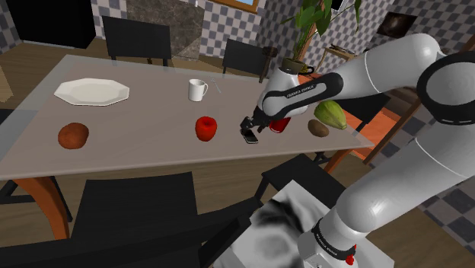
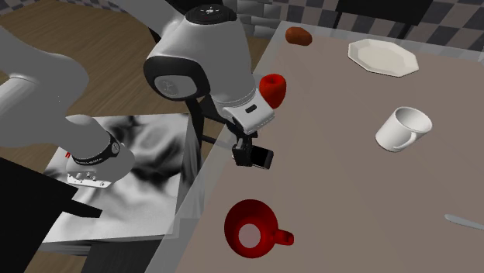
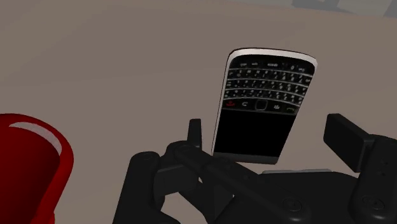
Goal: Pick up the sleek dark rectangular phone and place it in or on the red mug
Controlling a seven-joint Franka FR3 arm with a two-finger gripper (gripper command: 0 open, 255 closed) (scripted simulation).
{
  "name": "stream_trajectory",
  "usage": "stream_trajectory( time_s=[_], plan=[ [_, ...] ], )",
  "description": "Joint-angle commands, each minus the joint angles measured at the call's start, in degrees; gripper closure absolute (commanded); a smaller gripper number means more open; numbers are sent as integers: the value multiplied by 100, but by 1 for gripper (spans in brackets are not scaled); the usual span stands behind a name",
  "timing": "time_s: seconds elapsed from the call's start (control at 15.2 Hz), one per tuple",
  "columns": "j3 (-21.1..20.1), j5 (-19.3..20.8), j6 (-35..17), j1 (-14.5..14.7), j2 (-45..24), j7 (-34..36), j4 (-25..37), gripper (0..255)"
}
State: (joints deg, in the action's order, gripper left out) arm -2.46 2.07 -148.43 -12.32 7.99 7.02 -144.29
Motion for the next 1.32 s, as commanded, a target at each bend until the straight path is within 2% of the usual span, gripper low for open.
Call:
stream_trajectory(
  time_s=[0.0,0.13,0.66,0.73,1.25],
  plan=[
    [-5,24,-164,-6,-151,26,-9,0],
    [-6,55,-372,-15,-355,48,-14,0],
    [-6,55,-371,-15,-354,48,-14,0],
    [-6,55,-371,-15,-354,48,-14,255],
    [-7,53,-369,-14,-340,48,-26,255]
  ],
)
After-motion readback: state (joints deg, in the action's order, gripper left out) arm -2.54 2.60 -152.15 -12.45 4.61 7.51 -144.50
